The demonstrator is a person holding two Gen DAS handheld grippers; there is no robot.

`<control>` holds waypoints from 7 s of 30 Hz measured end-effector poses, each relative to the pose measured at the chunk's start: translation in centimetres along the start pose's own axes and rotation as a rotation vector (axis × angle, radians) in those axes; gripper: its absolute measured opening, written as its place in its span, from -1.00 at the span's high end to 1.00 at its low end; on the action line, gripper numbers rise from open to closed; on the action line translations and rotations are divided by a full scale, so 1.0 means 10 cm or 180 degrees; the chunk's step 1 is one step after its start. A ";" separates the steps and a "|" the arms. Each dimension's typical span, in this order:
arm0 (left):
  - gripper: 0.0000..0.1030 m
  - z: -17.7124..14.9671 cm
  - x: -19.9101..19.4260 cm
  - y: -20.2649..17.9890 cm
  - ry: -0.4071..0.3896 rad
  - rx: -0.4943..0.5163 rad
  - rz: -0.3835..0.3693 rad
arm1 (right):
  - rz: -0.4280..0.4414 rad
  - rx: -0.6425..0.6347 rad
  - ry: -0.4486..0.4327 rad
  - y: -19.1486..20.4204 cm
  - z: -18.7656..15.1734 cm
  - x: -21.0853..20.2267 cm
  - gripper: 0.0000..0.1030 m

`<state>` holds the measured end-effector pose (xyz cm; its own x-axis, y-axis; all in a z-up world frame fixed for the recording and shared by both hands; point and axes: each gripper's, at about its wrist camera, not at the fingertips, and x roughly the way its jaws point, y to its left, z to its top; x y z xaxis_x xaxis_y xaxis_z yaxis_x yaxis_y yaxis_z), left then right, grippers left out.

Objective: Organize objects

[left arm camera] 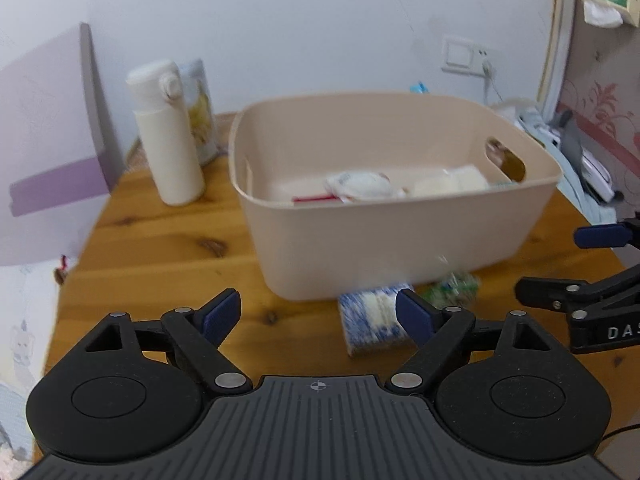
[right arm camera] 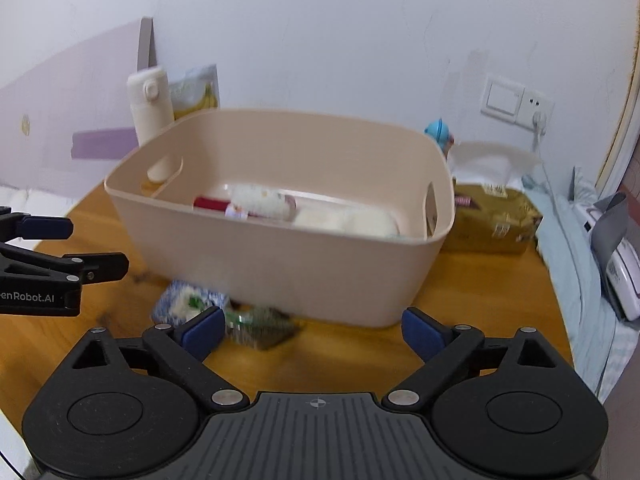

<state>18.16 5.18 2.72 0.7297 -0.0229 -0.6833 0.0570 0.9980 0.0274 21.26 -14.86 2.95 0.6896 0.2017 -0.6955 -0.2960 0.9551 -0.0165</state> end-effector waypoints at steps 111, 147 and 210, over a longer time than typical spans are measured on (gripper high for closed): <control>-0.25 0.34 -0.45 -0.04 -0.0748 -0.0159 0.0092 | -0.0117 0.0098 -0.0615 -0.23 0.09 -0.41 0.30; -0.25 1.01 0.47 -0.30 -0.0477 0.0087 0.0039 | -0.0215 0.0024 -0.0729 -0.17 0.89 0.12 0.30; -0.64 0.14 -0.51 -0.30 -0.0542 -0.0258 0.0158 | -0.0245 0.0400 -0.0706 -0.17 0.14 -0.57 -0.85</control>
<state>15.19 2.23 7.17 0.8354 0.0236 -0.5492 -0.0319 0.9995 -0.0055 18.77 -17.34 7.98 0.8390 0.1569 -0.5210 -0.1623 0.9861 0.0356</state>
